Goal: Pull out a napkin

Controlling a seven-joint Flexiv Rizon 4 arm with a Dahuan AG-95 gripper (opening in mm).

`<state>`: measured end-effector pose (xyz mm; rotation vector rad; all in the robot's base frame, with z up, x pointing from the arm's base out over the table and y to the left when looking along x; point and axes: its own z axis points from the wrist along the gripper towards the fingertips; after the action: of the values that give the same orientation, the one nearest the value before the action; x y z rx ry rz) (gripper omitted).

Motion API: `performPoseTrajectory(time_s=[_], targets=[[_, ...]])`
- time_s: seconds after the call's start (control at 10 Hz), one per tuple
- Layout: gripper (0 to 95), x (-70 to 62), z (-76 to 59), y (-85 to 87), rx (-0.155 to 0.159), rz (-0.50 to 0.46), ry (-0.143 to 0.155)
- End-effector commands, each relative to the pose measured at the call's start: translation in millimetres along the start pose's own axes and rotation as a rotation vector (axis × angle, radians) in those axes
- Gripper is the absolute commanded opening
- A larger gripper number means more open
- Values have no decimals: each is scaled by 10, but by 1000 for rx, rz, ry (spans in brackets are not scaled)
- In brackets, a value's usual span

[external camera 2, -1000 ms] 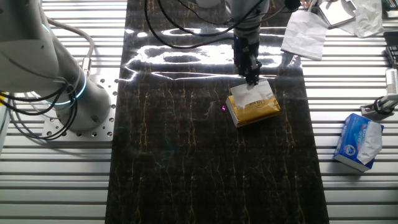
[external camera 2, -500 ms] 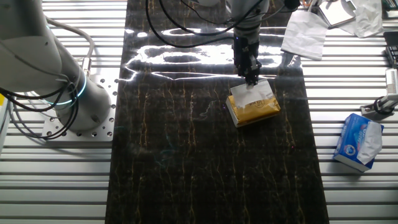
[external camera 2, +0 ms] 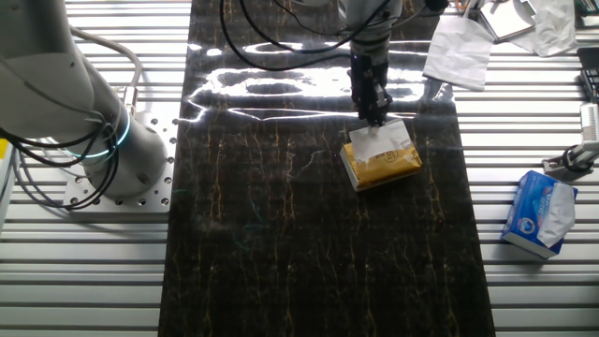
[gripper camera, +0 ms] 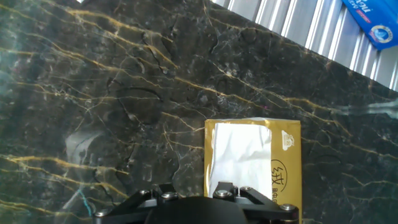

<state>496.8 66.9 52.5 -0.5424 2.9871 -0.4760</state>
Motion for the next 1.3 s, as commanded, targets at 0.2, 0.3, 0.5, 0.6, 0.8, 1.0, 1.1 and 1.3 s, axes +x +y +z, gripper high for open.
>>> performPoseTrajectory(time_s=[0.2,0.3,0.5,0.6,0.8,1.0,1.1,1.3], targets=[[380,18,-16,-7,14,-1,3],[380,23,-39,-21,21,-5,4],[380,35,-39,-59,51,-21,17],[380,46,-33,-86,51,-27,17],[380,64,-27,-104,52,-31,17],[380,69,-25,-117,54,-33,17],[380,69,-25,-117,55,-32,18],[380,72,-23,-127,61,-33,20]])
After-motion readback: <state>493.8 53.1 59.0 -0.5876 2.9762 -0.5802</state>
